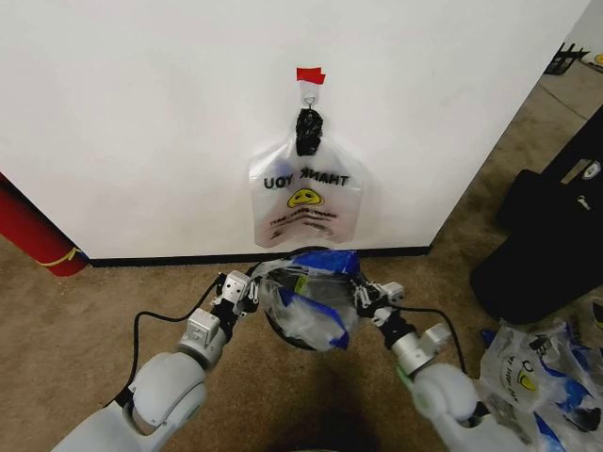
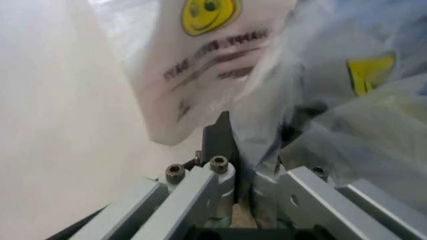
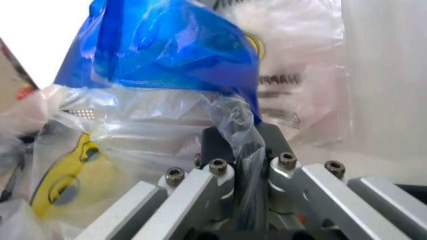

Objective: Pick up the garbage bag from the wall and place it over the trash bin.

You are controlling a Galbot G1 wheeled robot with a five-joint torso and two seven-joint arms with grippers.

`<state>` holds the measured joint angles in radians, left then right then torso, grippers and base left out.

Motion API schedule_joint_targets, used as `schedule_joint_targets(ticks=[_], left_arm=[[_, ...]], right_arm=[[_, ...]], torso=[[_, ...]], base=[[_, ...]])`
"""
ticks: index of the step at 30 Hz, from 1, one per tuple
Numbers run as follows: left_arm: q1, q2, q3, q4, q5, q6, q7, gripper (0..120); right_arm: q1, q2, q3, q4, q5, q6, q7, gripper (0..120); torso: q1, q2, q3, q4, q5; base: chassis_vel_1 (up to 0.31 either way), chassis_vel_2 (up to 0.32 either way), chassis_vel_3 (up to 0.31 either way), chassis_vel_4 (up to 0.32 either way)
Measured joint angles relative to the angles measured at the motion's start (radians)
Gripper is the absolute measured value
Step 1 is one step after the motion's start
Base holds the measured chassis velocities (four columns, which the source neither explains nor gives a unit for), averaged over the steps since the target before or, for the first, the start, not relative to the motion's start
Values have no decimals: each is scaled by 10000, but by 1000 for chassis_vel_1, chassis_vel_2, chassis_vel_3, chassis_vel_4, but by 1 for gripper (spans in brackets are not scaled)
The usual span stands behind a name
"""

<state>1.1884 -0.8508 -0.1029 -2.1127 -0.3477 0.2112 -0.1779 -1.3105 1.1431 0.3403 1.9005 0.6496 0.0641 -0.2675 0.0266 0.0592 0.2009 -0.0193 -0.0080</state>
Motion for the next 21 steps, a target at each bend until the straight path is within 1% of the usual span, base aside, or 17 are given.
schedule_joint_targets(ticks=[5, 11, 15, 16, 18, 21], left_arm=[[-137, 1, 1, 156, -21, -75, 305, 0], [-5, 58, -51, 152, -156, -415, 399, 0], [94, 147, -273, -59, -403, -543, 855, 15], [94, 147, -273, -59, -403, -543, 855, 15], [148, 258, -460, -191, -470, -560, 1088, 25], [294, 401, -746, -304, -471, -560, 1460, 34]], right_arm=[[-50, -68, 383, -140, 459, -116, -587, 0], [38, 107, 367, -366, 795, -52, -342, 0], [212, 337, -12, -651, 719, 105, 315, 0], [212, 337, -12, -651, 719, 105, 315, 0], [293, 473, -243, -803, 682, 138, 714, 0], [396, 660, -508, -902, 710, 143, 1227, 0]], torso=[[0, 0, 0, 0, 0], [0, 0, 0, 0, -1], [0, 0, 0, 0, 0], [0, 0, 0, 0, 0], [0, 0, 0, 0, -1], [0, 0, 0, 1, 0]], base=[[0, 0, 0, 0], [0, 0, 0, 0], [0, 0, 0, 0], [0, 0, 0, 0], [0, 0, 0, 0], [0, 0, 0, 0]])
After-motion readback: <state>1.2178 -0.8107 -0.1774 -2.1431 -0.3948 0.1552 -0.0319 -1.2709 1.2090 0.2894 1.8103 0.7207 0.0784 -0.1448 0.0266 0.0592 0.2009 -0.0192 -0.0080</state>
